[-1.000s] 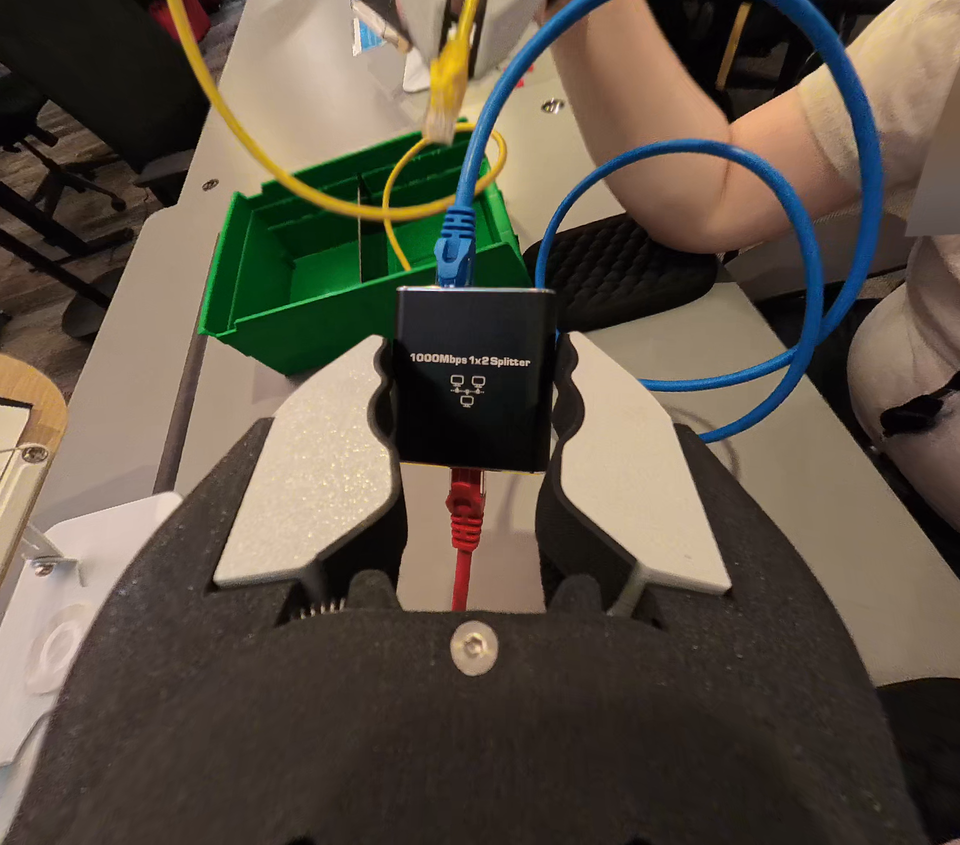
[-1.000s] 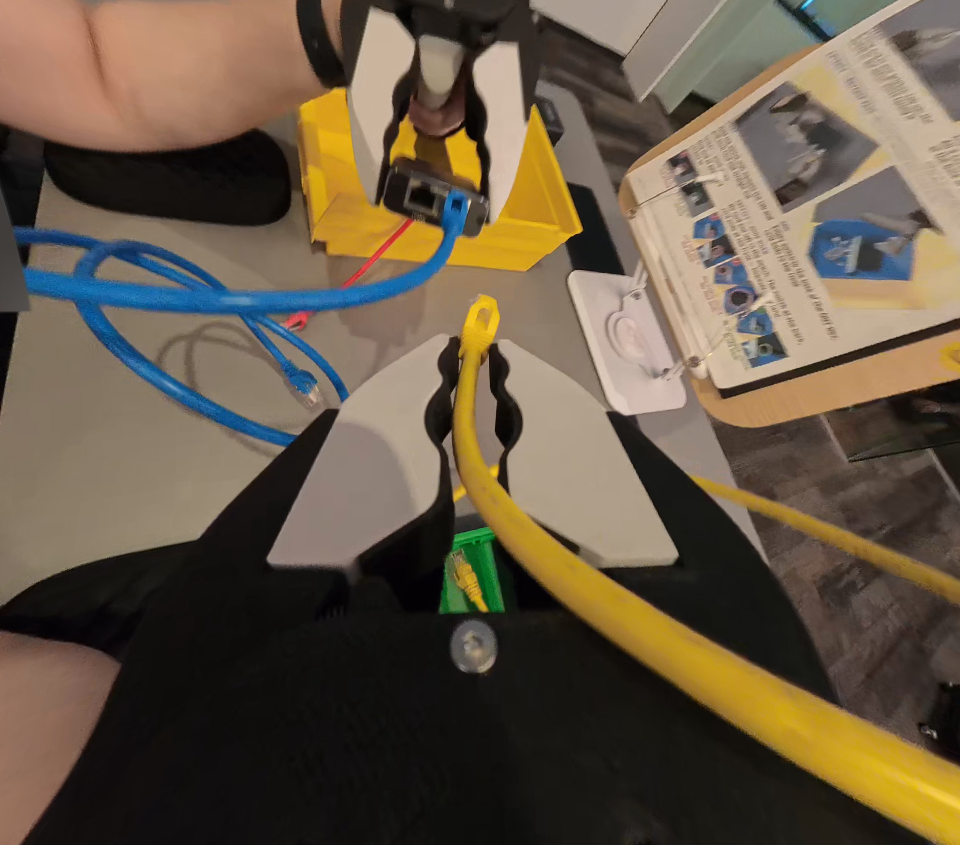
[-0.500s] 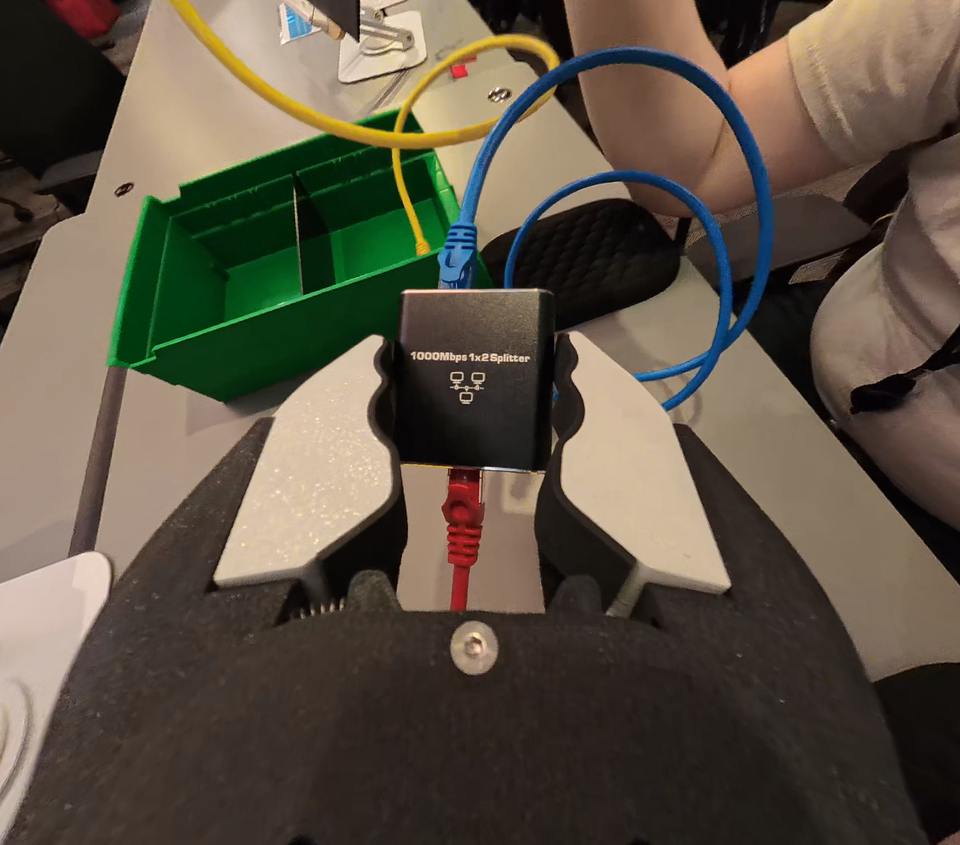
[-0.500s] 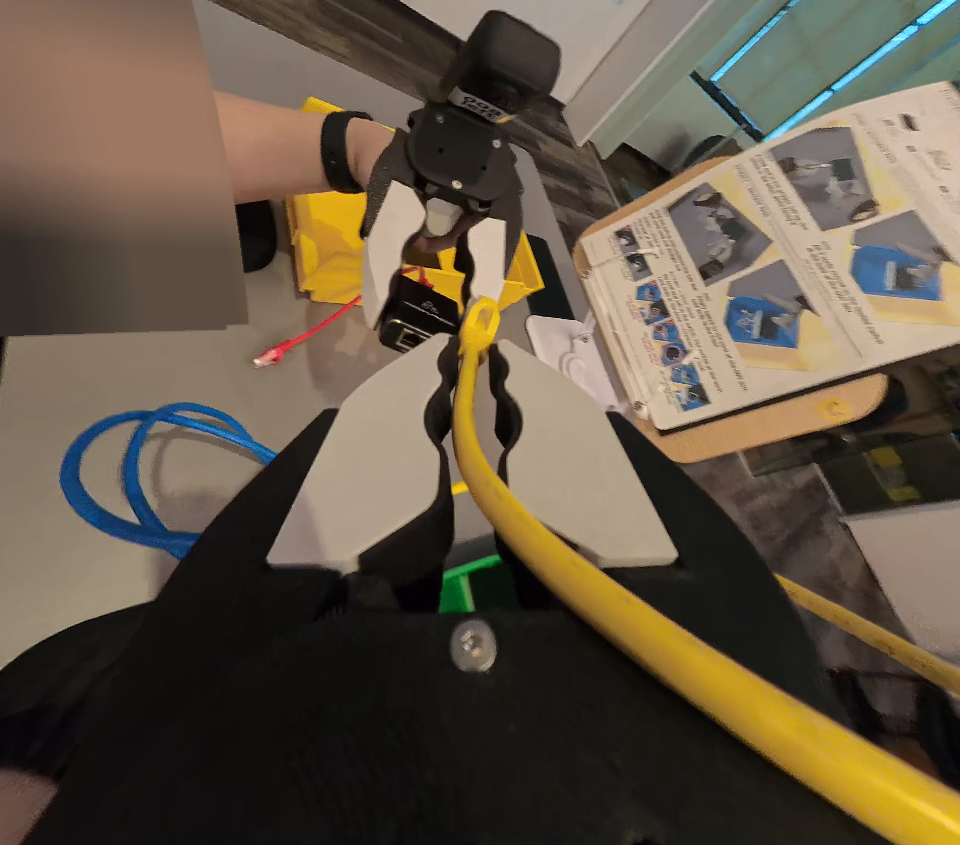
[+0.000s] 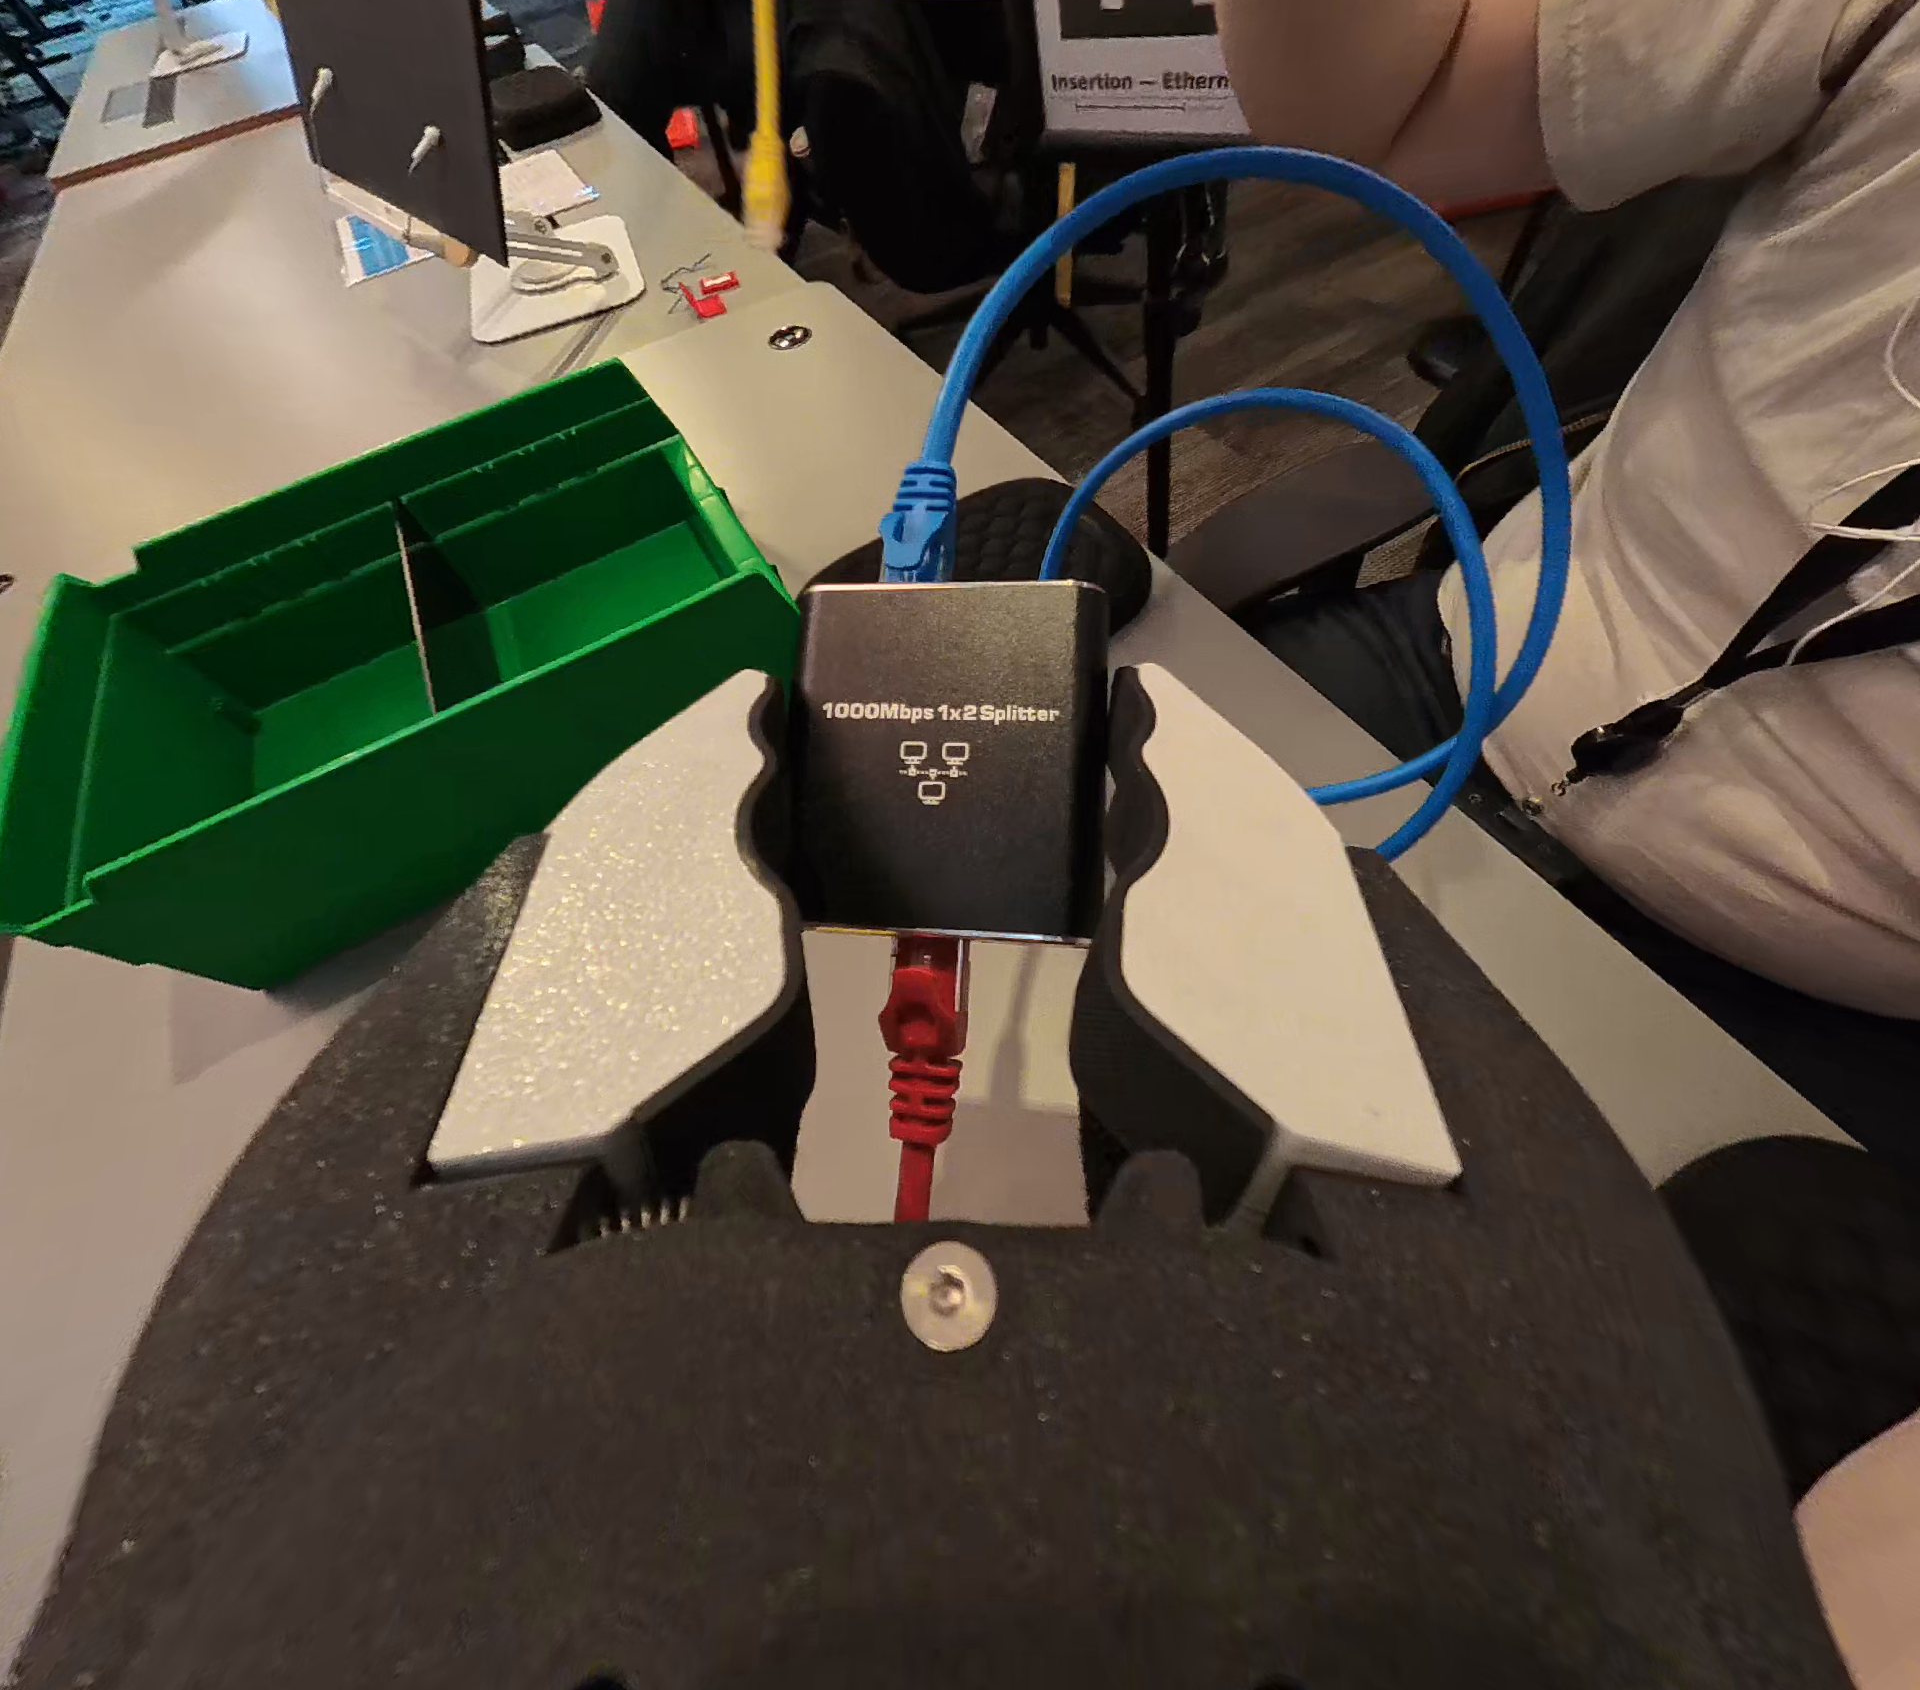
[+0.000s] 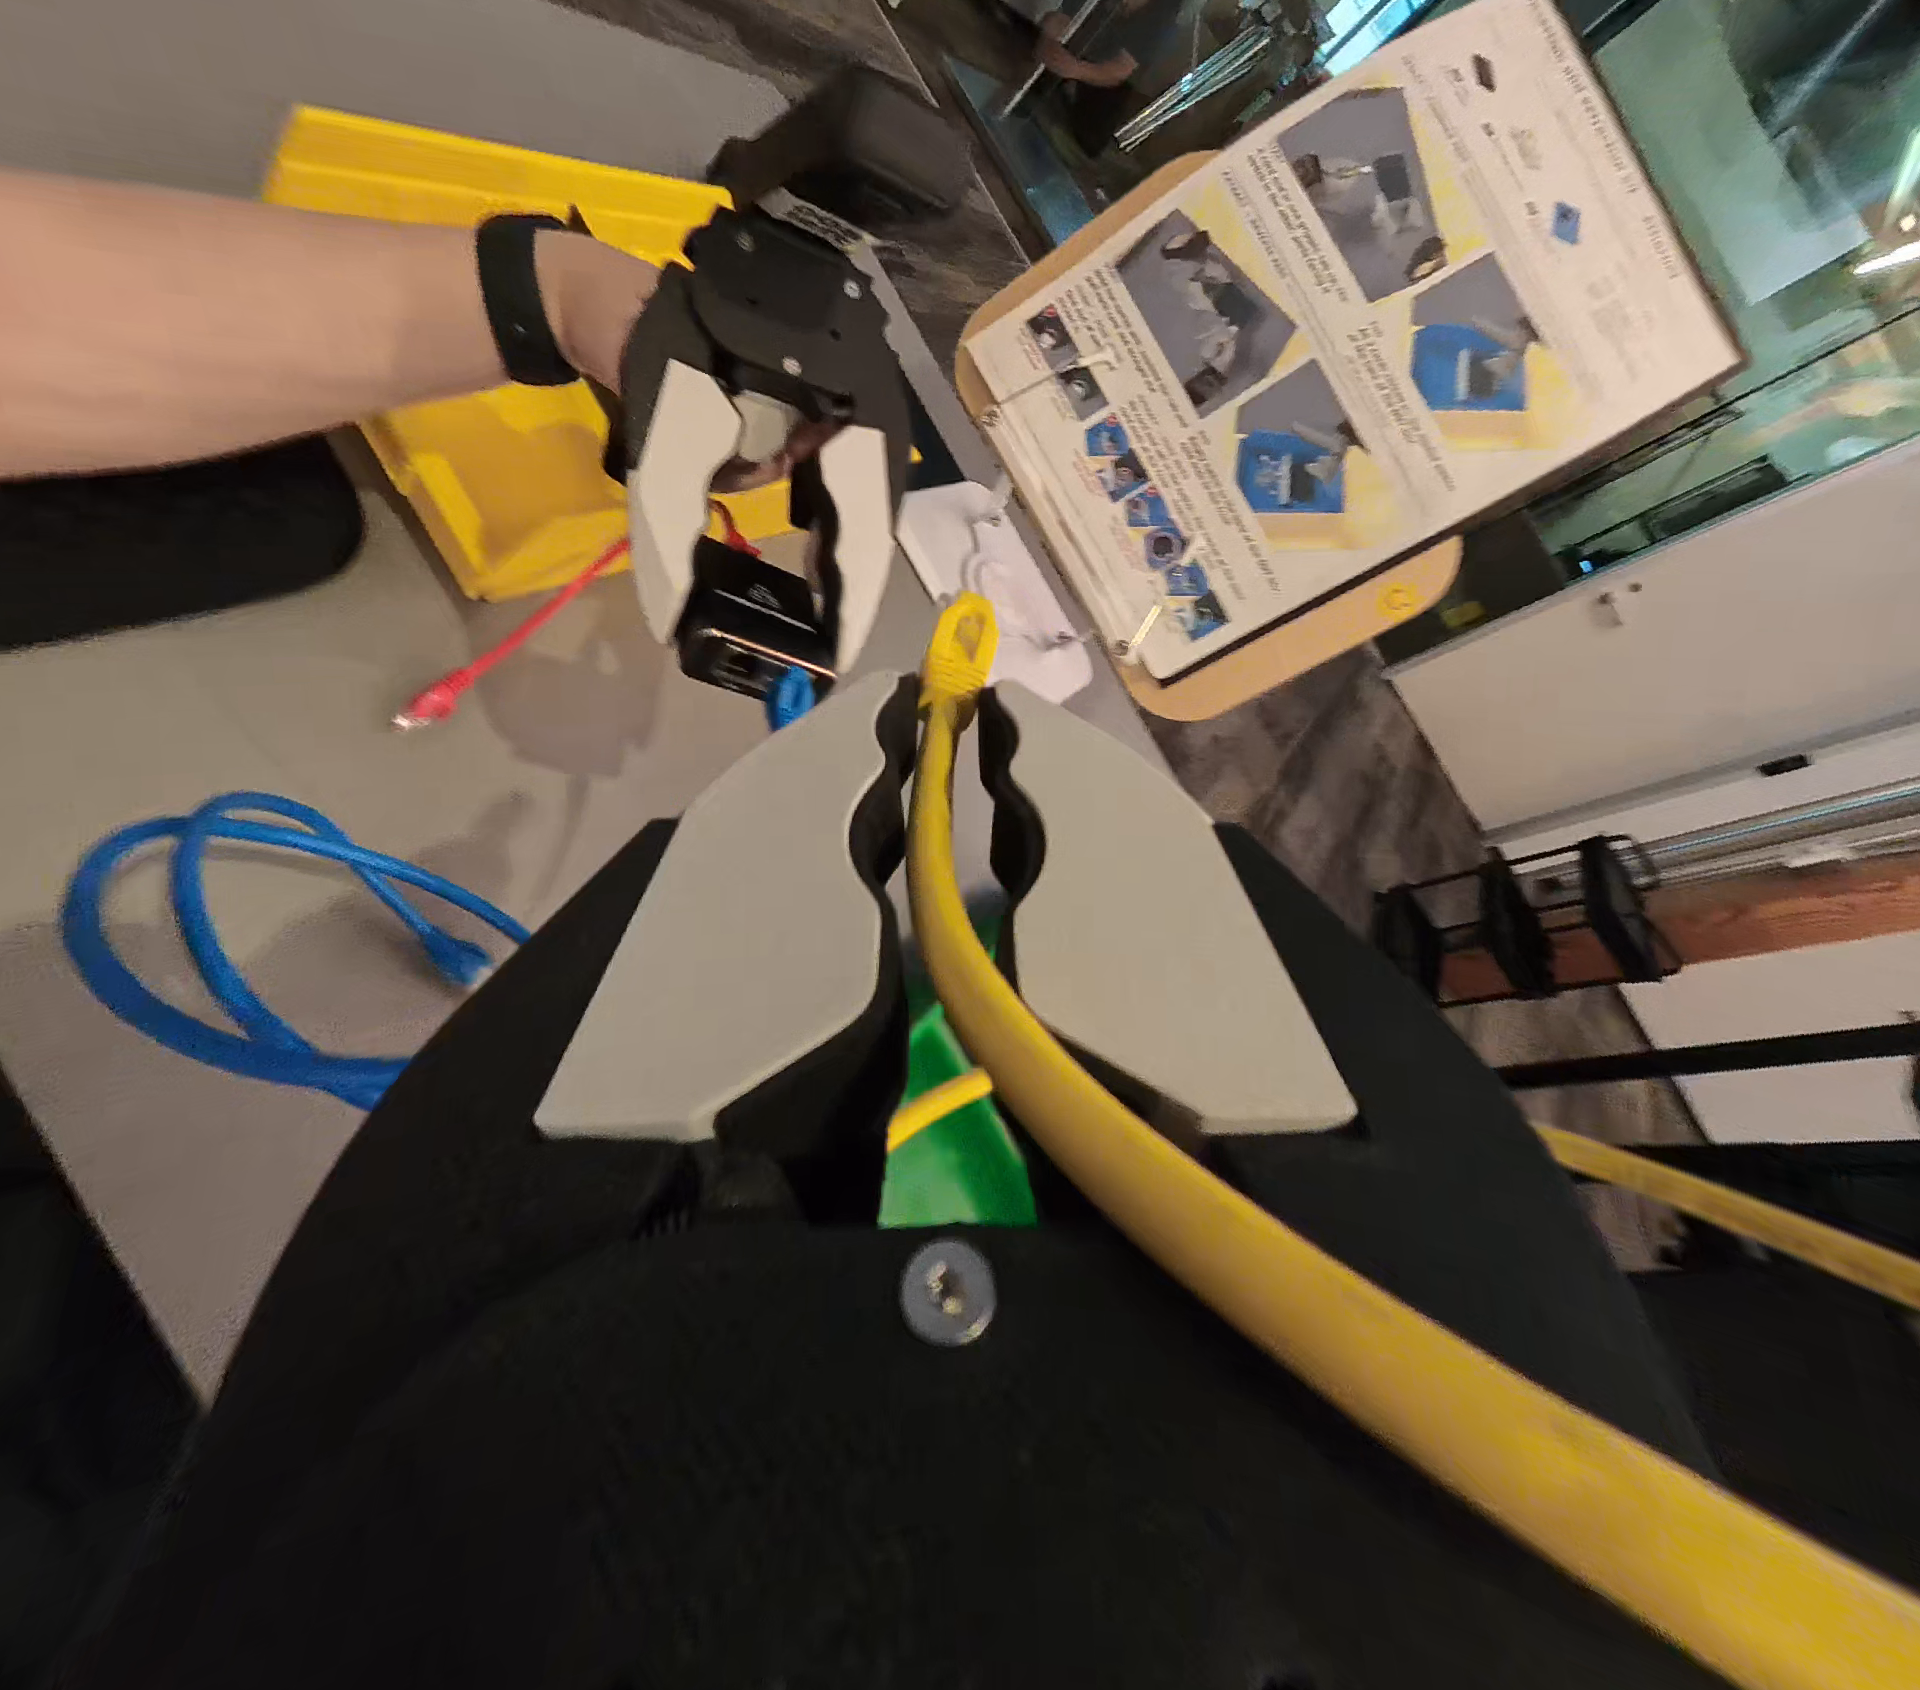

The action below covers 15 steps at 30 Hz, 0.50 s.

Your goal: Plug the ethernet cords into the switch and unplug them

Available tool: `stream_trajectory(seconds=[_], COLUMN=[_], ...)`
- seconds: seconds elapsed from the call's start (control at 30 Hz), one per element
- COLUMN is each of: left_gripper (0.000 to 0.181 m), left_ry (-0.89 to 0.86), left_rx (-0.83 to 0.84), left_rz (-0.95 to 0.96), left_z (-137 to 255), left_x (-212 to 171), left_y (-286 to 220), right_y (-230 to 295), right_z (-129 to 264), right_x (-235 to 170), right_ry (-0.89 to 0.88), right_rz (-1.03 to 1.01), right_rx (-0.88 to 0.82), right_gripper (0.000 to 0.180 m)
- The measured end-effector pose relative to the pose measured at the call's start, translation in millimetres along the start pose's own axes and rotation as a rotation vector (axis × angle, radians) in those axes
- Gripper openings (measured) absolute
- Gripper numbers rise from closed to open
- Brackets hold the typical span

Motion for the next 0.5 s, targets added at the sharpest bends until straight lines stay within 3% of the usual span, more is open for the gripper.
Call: stream_trajectory(seconds=[0.23, 0.5], left_gripper=[0.059, 0.059], left_ry=[0.048, 0.003], left_rx=[-0.077, -0.116], left_rz=[0.033, 0.028], left_z=[-7, -8], left_x=[-15, -9], left_y=[-7, -12], right_y=[74, 85], right_z=[-49, -60], right_x=[-41, -71], right_ry=[0.053, 0.037], right_rz=[-0.257, -0.344], right_rx=[0.118, 0.113], right_gripper=[0.012, 0.012])
Point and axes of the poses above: each gripper's, where its closed fingertips meet, z back along the fingers, x out of its top, y = z × x across the jaws, the point moved 1 cm from there along z, back along the fingers, and after that the axes turned 7 degrees about -y, right-handed, at the moved point
